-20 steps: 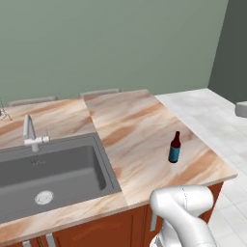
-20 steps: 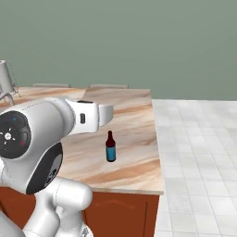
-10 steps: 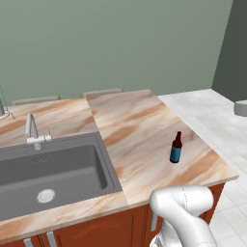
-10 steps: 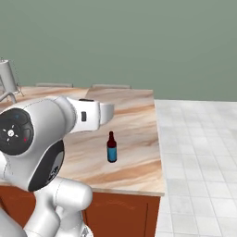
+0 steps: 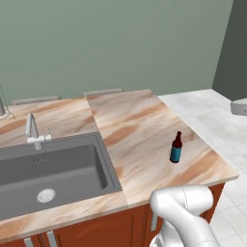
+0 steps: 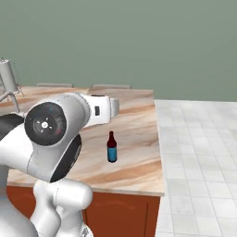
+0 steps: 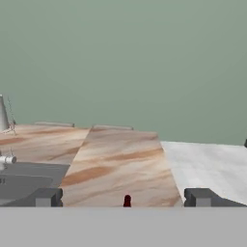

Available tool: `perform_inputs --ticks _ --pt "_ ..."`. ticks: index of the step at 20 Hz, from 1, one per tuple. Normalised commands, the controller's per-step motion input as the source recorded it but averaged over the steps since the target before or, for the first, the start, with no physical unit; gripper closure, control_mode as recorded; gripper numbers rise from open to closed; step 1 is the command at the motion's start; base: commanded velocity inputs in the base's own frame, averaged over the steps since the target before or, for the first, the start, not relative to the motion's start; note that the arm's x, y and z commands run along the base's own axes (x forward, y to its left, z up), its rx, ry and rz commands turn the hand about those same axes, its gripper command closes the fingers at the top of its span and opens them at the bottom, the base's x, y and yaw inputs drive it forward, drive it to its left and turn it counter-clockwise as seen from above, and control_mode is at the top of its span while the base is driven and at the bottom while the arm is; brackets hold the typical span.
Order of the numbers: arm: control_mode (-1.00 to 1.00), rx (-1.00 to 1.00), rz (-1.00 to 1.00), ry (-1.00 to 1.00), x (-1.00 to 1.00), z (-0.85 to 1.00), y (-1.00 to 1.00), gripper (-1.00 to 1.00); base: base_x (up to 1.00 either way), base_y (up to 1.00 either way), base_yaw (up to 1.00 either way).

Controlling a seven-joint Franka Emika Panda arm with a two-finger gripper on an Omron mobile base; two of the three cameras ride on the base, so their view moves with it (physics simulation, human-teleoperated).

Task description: Pick the water bottle, water bottle, beer from the counter and place them in the open cabinet.

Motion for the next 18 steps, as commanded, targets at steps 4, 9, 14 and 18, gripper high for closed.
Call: perform_inputs --ticks 4,9,14,18 --pt "-1.00 0.00 0.20 0.00 0.29 -0.30 -0.29 -1.00 0.00 0.00 0.00" --pt "-1.00 0.00 0.25 -0.01 0.17 -0.46 -0.23 -1.00 0.00 0.00 0.00" --pt "-1.00 -0.02 0.28 -0.15 0.05 -0.72 -0.35 -1.00 0.00 0.00 0.00" --pt "-1.00 -0.04 0.28 -0.22 0.07 -0.79 -0.30 -1.00 0.00 0.00 0.00"
